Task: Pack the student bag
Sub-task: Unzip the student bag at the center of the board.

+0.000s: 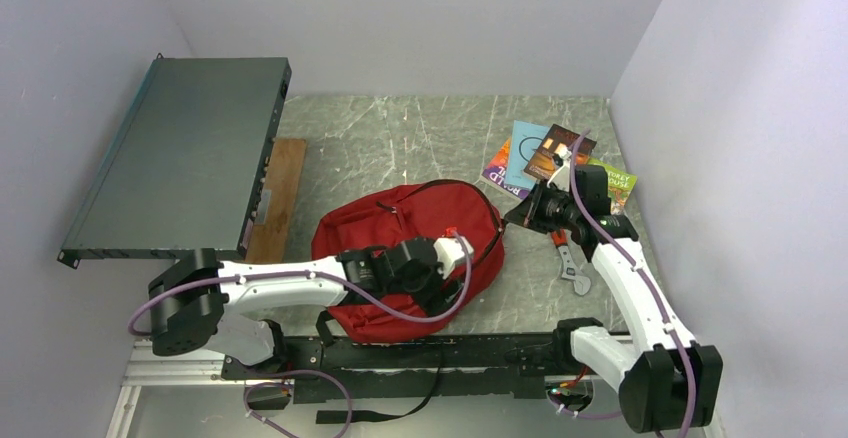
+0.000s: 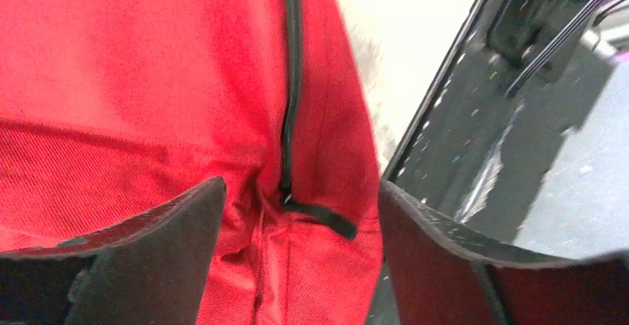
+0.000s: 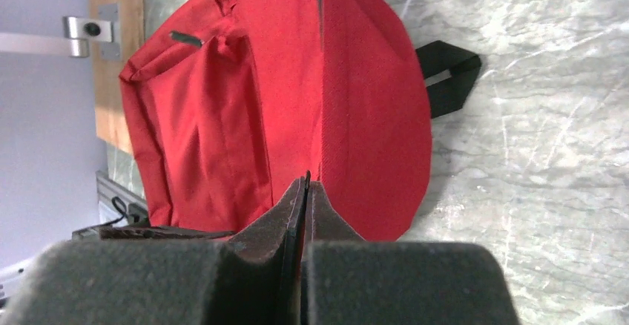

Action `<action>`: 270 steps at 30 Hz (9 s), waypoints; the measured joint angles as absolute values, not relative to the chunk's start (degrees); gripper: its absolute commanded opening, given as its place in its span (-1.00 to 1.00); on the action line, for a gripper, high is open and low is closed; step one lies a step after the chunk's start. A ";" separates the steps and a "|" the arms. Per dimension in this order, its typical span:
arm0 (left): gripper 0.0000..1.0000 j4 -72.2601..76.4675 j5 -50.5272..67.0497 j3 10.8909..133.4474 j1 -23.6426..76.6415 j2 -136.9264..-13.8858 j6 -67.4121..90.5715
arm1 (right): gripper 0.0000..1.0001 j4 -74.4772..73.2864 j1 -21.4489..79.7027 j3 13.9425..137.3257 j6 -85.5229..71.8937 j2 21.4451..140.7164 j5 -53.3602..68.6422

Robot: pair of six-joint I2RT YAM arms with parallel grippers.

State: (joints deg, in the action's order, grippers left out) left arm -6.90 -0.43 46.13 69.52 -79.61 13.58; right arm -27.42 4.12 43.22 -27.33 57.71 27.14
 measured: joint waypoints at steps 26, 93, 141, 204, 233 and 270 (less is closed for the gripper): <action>-1.00 -22.57 -9.23 82.74 67.59 -104.51 22.92 | -1.00 -28.40 5.08 41.06 -28.14 51.53 30.41; -1.00 10.41 2.20 74.74 50.70 -102.37 12.88 | 0.31 -28.77 8.45 66.00 -31.79 80.20 31.05; -1.00 -13.82 13.13 78.67 31.14 -109.56 49.19 | -1.00 -13.17 30.20 33.10 -38.19 54.24 -13.06; 0.83 -1.54 22.20 50.52 53.39 -77.54 39.46 | -0.04 -40.49 21.85 47.09 -25.23 62.81 5.87; 0.82 -4.36 21.02 50.70 53.74 -77.52 39.62 | -1.00 -31.86 30.17 45.98 -22.70 77.54 -11.55; -1.00 -12.12 -14.79 44.14 59.75 -69.08 44.36 | -0.14 5.17 31.22 41.50 -67.66 70.72 37.85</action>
State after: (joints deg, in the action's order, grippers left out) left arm -12.12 -14.79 44.14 59.75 -69.08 44.36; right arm 5.17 31.22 41.50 -67.66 70.72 37.85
